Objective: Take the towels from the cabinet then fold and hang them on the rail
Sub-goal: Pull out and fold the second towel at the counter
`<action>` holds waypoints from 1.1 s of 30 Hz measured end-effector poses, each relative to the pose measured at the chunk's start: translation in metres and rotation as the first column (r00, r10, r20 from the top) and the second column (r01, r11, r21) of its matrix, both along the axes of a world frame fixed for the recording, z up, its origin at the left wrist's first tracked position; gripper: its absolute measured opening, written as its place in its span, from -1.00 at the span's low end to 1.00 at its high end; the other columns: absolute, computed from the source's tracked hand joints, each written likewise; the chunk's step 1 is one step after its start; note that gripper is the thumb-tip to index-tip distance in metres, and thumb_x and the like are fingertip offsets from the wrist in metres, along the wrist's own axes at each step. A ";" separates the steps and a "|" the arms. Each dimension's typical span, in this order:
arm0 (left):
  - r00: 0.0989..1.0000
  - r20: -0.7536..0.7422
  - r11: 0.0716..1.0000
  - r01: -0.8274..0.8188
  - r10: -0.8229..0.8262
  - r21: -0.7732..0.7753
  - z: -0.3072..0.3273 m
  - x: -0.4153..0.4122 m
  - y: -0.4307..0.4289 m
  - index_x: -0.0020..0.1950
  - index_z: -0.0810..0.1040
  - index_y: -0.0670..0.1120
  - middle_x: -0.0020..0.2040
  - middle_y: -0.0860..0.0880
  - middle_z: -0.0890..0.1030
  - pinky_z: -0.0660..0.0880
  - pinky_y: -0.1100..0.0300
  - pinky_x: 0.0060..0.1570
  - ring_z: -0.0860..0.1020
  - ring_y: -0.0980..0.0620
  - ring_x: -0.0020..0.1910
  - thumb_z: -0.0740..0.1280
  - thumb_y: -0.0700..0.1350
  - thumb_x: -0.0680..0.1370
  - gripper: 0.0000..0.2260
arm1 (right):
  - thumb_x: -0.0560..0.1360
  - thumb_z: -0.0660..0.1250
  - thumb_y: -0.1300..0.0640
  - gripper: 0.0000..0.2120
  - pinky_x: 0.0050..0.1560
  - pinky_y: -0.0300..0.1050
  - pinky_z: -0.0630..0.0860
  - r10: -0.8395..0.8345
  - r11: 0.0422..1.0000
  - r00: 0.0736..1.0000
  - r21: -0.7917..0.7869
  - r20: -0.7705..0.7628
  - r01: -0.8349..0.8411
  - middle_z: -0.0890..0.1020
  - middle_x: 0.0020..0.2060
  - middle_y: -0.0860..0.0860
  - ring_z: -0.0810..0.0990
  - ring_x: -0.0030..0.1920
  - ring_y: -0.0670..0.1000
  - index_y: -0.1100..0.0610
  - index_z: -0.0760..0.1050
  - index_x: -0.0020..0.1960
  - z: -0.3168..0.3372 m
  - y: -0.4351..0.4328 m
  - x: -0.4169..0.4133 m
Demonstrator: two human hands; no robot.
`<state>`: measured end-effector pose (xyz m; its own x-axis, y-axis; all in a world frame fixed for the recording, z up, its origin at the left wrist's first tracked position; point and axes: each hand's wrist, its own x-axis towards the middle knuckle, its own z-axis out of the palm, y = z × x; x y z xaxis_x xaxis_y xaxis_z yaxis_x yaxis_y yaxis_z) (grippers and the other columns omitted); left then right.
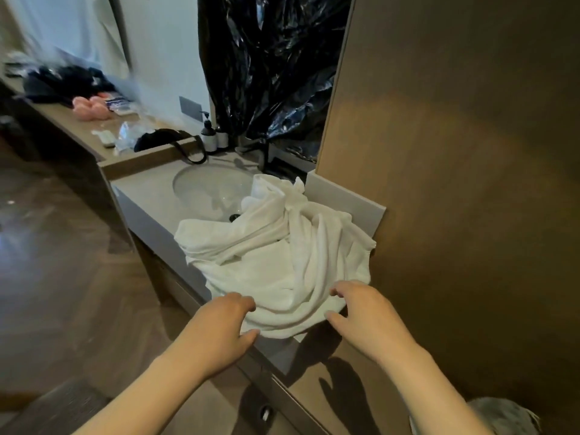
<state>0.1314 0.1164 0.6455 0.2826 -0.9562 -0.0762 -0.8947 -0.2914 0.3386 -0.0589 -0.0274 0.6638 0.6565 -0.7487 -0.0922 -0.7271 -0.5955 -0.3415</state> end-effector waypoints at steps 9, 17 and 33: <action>0.990 -0.020 0.990 -0.138 0.138 -0.025 -0.001 0.077 -0.050 0.38 0.42 0.07 0.30 0.11 0.51 0.40 0.33 0.19 0.51 0.14 0.19 0.25 0.13 0.57 -0.61 | 0.56 0.27 -0.03 -0.62 0.05 -0.21 0.43 0.112 0.994 0.993 -0.007 0.030 -0.112 0.51 0.24 -0.06 0.51 0.13 -0.04 -0.04 0.41 0.37 -0.002 -0.068 0.102; 0.985 -0.031 0.985 -0.171 0.171 0.016 0.000 0.114 -0.103 0.32 0.46 0.01 0.19 0.05 0.54 0.43 0.30 0.08 0.53 0.09 0.11 0.25 0.06 0.58 -0.67 | 0.53 0.31 -0.02 -0.64 0.16 -0.12 0.43 0.172 0.985 0.983 -0.025 0.059 -0.171 0.55 0.21 -0.04 0.50 0.21 0.00 0.00 0.46 0.31 -0.004 -0.124 0.151; 0.994 -0.109 0.995 -0.014 0.003 -0.096 -0.018 0.180 -0.197 0.25 0.51 0.09 0.17 0.15 0.56 0.40 0.32 0.06 0.51 0.14 0.12 0.34 0.12 0.52 -0.68 | 0.49 0.37 -0.04 -0.67 -0.03 -0.28 0.28 -0.111 0.994 0.989 -0.004 0.100 0.112 0.57 0.18 -0.11 0.51 0.20 -0.06 0.00 0.50 0.24 -0.028 -0.158 0.179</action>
<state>0.3114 -0.0803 0.6274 0.2858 -0.9582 -0.0141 -0.8485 -0.2599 0.4609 0.1198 -0.1859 0.6362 0.5746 -0.8181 -0.0235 -0.7519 -0.5163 -0.4099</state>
